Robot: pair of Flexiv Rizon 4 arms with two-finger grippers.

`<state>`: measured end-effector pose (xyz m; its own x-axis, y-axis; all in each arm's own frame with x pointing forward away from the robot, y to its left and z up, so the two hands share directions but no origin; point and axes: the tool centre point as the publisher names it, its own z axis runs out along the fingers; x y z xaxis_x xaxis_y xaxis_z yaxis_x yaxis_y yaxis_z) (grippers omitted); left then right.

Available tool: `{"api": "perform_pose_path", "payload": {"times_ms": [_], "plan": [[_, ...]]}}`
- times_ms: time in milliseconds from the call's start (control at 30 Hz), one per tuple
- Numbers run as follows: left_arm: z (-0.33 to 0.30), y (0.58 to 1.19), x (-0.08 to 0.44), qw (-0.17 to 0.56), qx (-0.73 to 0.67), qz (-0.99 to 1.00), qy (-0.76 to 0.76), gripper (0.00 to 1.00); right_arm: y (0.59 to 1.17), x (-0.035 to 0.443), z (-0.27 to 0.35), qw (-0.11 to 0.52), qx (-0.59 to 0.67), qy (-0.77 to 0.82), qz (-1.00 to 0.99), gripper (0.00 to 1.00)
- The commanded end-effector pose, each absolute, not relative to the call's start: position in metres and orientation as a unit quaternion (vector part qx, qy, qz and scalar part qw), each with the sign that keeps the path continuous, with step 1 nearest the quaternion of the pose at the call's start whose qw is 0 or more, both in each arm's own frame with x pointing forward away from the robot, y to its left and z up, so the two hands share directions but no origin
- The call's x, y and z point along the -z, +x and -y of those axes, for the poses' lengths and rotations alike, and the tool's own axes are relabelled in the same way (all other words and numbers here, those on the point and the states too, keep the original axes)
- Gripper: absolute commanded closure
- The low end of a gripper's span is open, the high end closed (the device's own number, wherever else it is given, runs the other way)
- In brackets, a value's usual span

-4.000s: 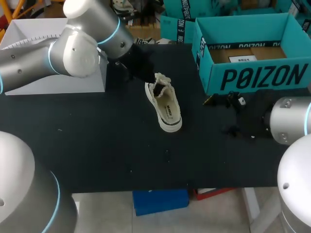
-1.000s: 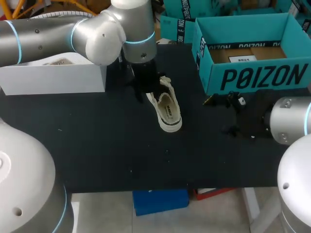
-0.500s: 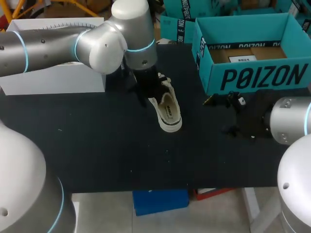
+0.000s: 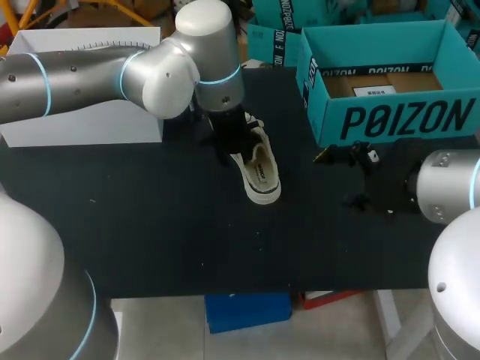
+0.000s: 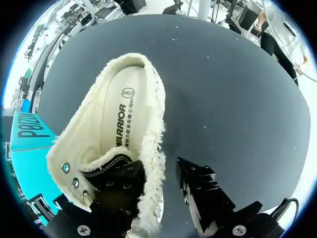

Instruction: Take the shoe out of the shoebox, open the shoe tongue, remove and reinsert the insole, then place the shoe into the shoebox

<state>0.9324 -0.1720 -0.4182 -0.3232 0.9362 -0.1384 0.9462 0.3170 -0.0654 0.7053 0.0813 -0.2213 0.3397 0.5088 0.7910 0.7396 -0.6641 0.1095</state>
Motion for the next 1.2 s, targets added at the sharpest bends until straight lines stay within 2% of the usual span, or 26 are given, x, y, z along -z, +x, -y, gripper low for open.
{"api": "perform_pose_path", "payload": {"times_ms": [33,400,767,1200], "plan": [[0.177,0.934,0.427,0.041,0.071,-0.811,0.58,1.0,0.699,0.227,-0.084,0.078,0.458,-0.815,0.346,0.0],[0.176,0.93,0.41,0.049,0.08,-0.8,0.593,1.0,0.699,0.227,-0.084,0.078,0.458,-0.815,0.346,0.0],[0.176,0.922,0.321,0.072,0.095,-0.768,0.629,1.0,0.699,0.227,-0.084,0.078,0.458,-0.815,0.346,0.0],[0.168,0.943,0.21,0.096,0.096,-0.762,0.634,1.0,0.699,0.227,-0.084,0.078,0.458,-0.815,0.346,0.0]]}}
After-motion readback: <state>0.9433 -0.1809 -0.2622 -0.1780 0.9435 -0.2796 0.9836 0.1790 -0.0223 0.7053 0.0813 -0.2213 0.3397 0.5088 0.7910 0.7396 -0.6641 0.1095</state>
